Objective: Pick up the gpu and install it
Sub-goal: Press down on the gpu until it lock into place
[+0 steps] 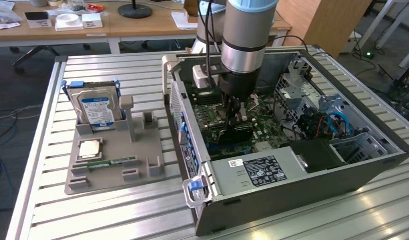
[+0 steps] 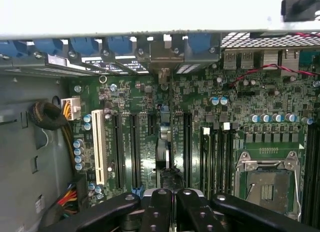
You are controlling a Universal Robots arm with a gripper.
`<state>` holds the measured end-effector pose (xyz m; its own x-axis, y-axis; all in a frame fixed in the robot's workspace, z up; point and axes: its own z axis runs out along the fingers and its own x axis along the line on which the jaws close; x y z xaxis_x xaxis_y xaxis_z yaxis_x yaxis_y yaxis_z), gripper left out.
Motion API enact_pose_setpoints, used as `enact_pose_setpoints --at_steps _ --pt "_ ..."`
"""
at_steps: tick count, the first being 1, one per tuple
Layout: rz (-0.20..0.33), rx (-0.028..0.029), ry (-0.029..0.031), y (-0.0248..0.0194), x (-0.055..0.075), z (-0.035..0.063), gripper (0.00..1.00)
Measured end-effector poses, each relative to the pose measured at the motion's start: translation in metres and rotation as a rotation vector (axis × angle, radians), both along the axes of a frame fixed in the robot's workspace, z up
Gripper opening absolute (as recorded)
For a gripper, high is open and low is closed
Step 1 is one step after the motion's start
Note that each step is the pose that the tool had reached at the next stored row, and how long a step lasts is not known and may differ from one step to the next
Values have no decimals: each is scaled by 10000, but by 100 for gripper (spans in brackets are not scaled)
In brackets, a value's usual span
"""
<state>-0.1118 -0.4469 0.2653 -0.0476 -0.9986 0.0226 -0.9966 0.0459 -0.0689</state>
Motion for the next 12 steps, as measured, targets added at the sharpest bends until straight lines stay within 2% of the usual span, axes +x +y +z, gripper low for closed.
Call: enact_pose_setpoints --at_steps 4,12 --pt "-1 -1 0 42 -1 -1 11" --pt "-2 0 1 41 -1 -9 11"
